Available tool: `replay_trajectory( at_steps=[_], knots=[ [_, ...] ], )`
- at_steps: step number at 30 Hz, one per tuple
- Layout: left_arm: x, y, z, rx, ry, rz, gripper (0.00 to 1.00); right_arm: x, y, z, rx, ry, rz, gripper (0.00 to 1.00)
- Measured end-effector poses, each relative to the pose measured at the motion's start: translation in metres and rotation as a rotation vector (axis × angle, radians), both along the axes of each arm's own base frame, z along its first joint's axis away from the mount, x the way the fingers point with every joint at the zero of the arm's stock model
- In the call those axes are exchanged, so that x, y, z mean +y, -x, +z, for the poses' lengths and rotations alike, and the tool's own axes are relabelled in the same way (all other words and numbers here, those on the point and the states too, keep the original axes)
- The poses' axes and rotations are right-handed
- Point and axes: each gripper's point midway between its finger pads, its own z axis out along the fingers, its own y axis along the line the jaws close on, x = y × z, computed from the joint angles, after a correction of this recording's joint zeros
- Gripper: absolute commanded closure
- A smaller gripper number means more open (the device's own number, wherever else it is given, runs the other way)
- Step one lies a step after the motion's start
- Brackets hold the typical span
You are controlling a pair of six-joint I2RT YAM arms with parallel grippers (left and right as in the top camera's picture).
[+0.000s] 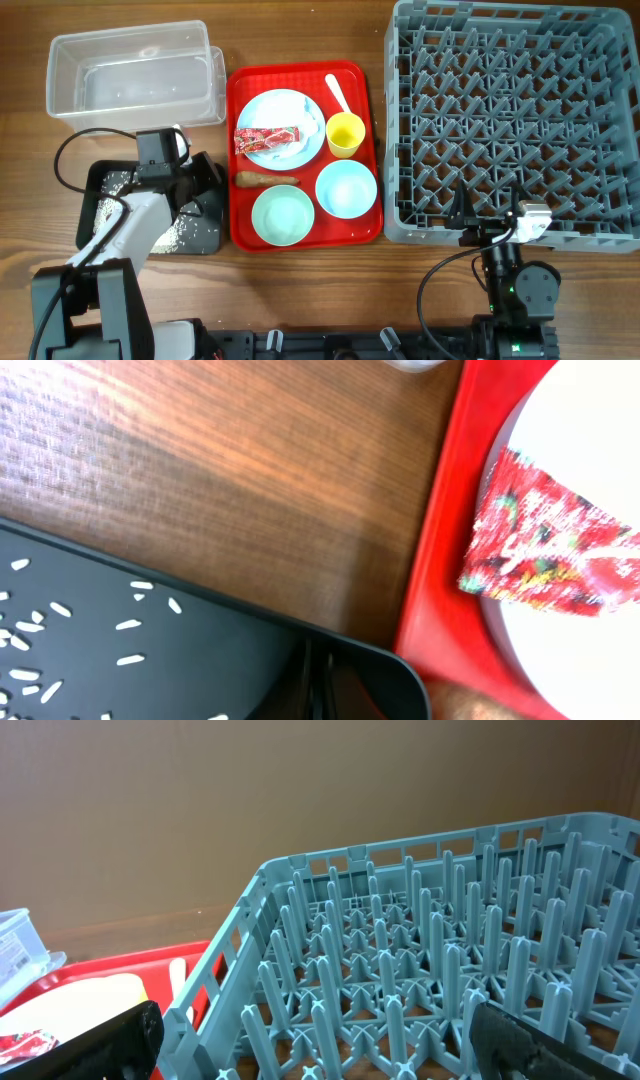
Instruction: Sort waste into correct bins and load items into the dishwasher rack
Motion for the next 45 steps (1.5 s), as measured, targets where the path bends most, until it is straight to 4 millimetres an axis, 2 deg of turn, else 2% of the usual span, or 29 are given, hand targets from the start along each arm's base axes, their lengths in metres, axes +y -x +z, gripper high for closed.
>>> replay_trajectory(
  at_steps=[6,10,12,13,14,15,16,18,19,20,22,23,24,27,28,29,30,32,33,34,35,37,39,45],
  knots=[
    [0.001,-0.016,0.010,-0.070,0.022,0.041,0.92,0.000,0.000,0.000,0.000,0.000,0.000,0.00],
    [-0.006,-0.016,0.012,-0.073,0.062,0.026,0.93,0.000,0.000,0.000,0.000,0.000,0.000,0.00],
    [-0.013,-0.011,0.022,-0.067,0.101,0.005,0.92,0.000,0.000,0.000,0.000,0.000,0.000,0.00],
    [-0.015,-0.009,0.031,-0.071,0.106,0.002,0.92,0.000,0.000,0.000,0.000,0.000,0.000,0.00],
    [-0.015,-0.013,0.051,-0.112,0.104,-0.002,0.92,0.000,0.000,0.000,0.000,0.000,0.000,0.00],
    [-0.014,-0.022,0.079,-0.189,0.095,-0.005,0.92,0.000,0.000,0.000,0.000,0.000,0.000,0.00],
    [-0.011,-0.035,0.117,-0.294,0.079,-0.004,0.92,0.000,0.000,0.000,0.000,0.000,0.000,0.00],
    [0.002,-0.052,0.155,-0.438,0.016,0.036,0.95,0.000,0.000,0.000,0.000,0.000,0.000,0.00],
    [0.009,-0.060,0.168,-0.494,-0.015,0.063,0.96,0.000,0.000,0.000,0.000,0.000,0.000,0.00],
    [0.014,-0.065,0.173,-0.511,-0.035,0.083,0.96,0.000,0.000,0.000,0.000,0.000,0.000,0.00],
    [0.022,-0.071,0.166,-0.460,-0.051,0.106,0.96,0.000,0.000,0.000,0.000,0.000,0.000,0.00],
    [0.026,-0.074,0.157,-0.341,-0.047,0.114,0.96,0.000,0.000,0.000,0.000,0.000,0.000,0.00],
    [0.032,-0.085,0.160,-0.256,-0.045,0.123,0.96,0.000,0.000,0.000,0.000,0.000,0.000,0.00],
    [0.048,-0.124,0.218,-0.210,-0.069,0.132,0.96,0.000,0.000,0.000,0.001,0.000,0.000,0.00],
    [0.053,-0.138,0.248,-0.215,-0.078,0.128,0.96,0.000,0.000,0.000,0.001,0.000,0.000,0.00],
    [0.057,-0.150,0.263,-0.225,-0.086,0.126,0.96,0.000,0.000,0.000,0.001,0.000,0.000,0.01],
    [0.060,-0.160,0.265,-0.209,-0.090,0.123,0.96,0.000,0.000,0.000,0.000,0.000,0.000,0.00],
    [0.065,-0.175,0.237,-0.141,-0.089,0.120,0.96,0.000,0.000,0.000,0.000,0.000,0.000,0.00],
    [0.066,-0.177,0.201,-0.044,-0.080,0.118,0.96,0.000,0.000,0.000,0.000,0.000,0.000,0.00],
    [0.067,-0.177,0.176,0.021,-0.075,0.117,0.96,0.000,0.000,0.000,0.000,0.000,0.000,0.00],
    [0.068,-0.175,0.137,0.120,-0.066,0.114,0.96,0.000,0.000,0.000,0.000,0.000,0.000,0.00],
    [0.068,-0.171,0.097,0.222,-0.056,0.109,0.96,0.000,0.000,0.000,0.000,0.000,0.000,0.00],
    [0.068,-0.165,0.077,0.279,-0.052,0.106,0.96,0.000,0.000,0.000,0.000,0.000,0.000,0.00],
    [0.077,-0.146,0.059,0.368,-0.109,0.124,0.96,0.000,0.000,0.000,0.000,0.000,0.000,0.01]
  ],
)
